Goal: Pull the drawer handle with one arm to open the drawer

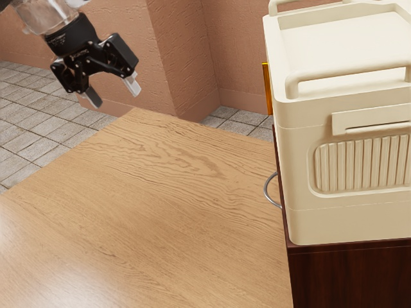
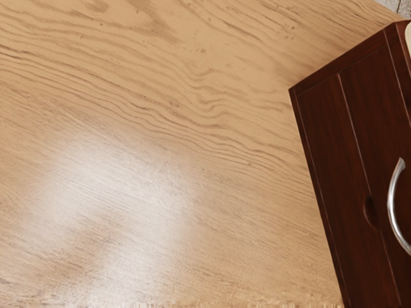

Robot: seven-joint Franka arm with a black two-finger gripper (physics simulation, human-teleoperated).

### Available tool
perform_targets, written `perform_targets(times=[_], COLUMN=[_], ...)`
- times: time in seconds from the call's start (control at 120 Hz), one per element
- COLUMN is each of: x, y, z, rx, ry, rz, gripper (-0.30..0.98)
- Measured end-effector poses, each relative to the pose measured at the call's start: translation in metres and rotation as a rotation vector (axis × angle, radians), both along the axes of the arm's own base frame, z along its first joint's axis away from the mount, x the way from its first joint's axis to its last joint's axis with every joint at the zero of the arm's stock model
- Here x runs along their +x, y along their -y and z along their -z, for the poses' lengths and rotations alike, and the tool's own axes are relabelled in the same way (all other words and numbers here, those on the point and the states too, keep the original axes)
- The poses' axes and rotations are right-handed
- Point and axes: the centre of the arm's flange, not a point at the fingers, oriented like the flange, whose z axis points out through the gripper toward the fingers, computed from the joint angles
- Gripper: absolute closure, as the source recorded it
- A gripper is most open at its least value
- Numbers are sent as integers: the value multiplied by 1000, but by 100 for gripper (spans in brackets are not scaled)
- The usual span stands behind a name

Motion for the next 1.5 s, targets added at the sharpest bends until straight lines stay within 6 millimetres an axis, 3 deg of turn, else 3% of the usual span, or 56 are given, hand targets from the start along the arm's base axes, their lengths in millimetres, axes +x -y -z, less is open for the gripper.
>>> perform_targets(times=[0.3,0.358,0.492,0.608,0.717,0.867,1.033,1.158,1.5], x=[-15,-10,1,19,42,54,58,72,88], y=[2,1,0,28,39,37,75,107,155], z=[63,82,98,123,153,167,164,183,213], rx=[-98,-106,-150,-227,-287,-322,-348,-370,-399], ry=[-38,-30,23,18,-12,-4,7,-19,-49], rz=[-221,-258,-319,-310,-320,-347,-297,-260,-208], gripper=[0,0,0,3,13,27,35,38,51])
